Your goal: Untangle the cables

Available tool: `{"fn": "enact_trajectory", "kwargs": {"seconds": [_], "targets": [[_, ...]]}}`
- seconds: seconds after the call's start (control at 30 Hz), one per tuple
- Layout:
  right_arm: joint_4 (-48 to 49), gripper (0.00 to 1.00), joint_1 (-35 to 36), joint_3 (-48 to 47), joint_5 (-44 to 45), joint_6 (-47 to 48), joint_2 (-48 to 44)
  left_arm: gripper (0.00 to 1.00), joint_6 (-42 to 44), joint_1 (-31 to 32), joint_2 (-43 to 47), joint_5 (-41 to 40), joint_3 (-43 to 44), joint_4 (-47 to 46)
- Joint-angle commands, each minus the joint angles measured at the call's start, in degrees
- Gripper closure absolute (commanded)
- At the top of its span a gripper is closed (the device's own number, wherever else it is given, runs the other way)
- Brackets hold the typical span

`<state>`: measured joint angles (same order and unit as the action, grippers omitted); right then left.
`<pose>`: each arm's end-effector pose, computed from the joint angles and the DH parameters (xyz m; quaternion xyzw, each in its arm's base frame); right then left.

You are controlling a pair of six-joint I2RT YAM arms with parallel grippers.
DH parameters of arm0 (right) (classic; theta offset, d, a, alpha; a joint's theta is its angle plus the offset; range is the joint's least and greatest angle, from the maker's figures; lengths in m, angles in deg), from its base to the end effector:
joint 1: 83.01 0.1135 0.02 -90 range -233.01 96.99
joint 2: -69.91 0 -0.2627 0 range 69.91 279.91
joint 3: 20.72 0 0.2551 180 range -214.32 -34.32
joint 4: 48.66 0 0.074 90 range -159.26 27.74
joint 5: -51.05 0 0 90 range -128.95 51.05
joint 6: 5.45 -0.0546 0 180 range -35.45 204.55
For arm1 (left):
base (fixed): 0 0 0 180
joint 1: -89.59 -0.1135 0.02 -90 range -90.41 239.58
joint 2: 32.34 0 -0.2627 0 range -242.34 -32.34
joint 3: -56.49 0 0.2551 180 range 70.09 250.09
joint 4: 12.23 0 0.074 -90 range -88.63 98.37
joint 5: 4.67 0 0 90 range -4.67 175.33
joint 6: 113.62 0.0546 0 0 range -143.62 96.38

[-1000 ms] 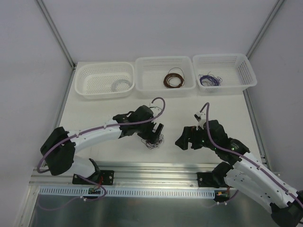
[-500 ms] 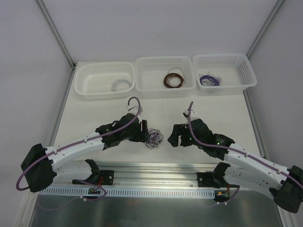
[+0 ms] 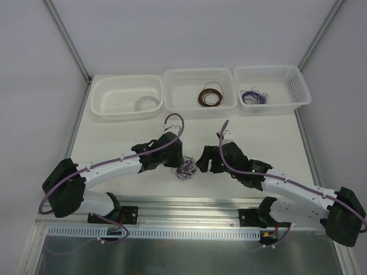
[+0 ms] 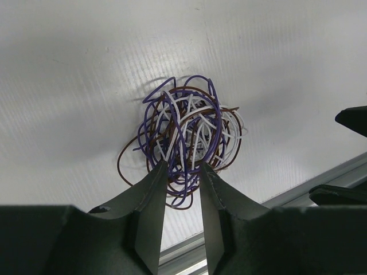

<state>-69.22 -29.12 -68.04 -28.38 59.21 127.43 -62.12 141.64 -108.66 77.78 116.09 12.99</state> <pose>0.1494 0.1878 0.2246 -0.1693 0.8501 0.2521 0.4302 0.1886 -0.2302 0.2097 0.0809 0.9081 -0.2464 0.3287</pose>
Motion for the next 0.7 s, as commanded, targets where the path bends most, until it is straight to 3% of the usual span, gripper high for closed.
{"fn": "enact_trajectory", "kwargs": {"seconds": [0.0, 0.1, 0.27, 0.57, 0.67], "targets": [[6.2, 0.21, 0.3, -0.4, 1.4, -2.4, 2.1, 0.71, 0.4, -0.1, -1.1, -0.1, 2.3, -1.2], [9.2, 0.21, 0.2, -0.3, 0.8, -3.6, 5.5, 0.78, 0.2, -0.1, -1.4, -0.4, 1.8, -1.1], [12.6, 0.20, 0.2, -1.3, -1.9, -4.4, 10.8, 1.00, 0.5, -0.1, -1.4, 0.4, 1.6, -1.0], [17.7, 0.19, 0.3, -4.1, -4.8, -6.8, 21.9, 1.00, 0.2, -0.1, 2.7, 0.7, 0.4, -1.0], [20.0, 0.24, 0.3, -4.5, -5.6, -7.2, 26.3, 1.00, -0.3, -0.1, 4.2, 1.0, 0.2, -1.1]]}}
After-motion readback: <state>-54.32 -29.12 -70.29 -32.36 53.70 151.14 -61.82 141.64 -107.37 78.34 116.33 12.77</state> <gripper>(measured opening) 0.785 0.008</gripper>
